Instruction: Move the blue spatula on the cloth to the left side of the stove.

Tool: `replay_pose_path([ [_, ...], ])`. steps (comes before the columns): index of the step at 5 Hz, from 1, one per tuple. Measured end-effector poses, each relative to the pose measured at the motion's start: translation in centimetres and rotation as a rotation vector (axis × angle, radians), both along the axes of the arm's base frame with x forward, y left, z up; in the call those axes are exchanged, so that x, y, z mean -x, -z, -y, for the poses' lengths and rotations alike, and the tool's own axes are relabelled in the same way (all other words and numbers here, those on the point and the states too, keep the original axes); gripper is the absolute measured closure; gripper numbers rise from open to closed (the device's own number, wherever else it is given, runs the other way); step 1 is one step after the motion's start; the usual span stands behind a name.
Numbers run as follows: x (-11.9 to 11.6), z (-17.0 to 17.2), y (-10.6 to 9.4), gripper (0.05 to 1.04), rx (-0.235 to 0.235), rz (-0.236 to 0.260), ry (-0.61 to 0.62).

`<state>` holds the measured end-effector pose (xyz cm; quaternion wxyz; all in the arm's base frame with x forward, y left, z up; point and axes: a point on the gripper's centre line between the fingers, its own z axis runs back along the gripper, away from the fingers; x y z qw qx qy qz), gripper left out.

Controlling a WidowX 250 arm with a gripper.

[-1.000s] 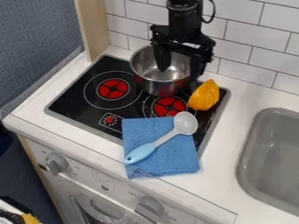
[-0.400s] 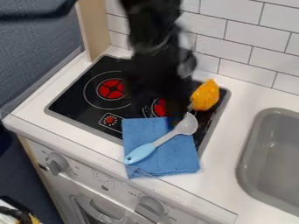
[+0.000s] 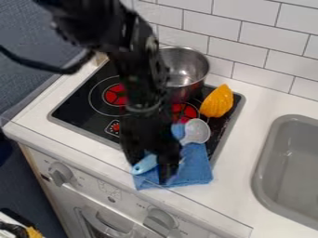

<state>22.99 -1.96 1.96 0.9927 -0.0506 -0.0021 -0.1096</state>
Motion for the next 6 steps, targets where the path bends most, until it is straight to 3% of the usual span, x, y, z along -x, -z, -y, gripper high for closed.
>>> replay_pose_path([
  [3, -0.2, 0.9, 0.2, 0.091, -0.042, 0.019, 0.057],
  [4, -0.1, 1.2, -0.4, 0.159, -0.045, 0.039, 0.066],
  [6, 0.1, 1.5, -0.3, 0.747, -0.056, 0.035, 0.069],
])
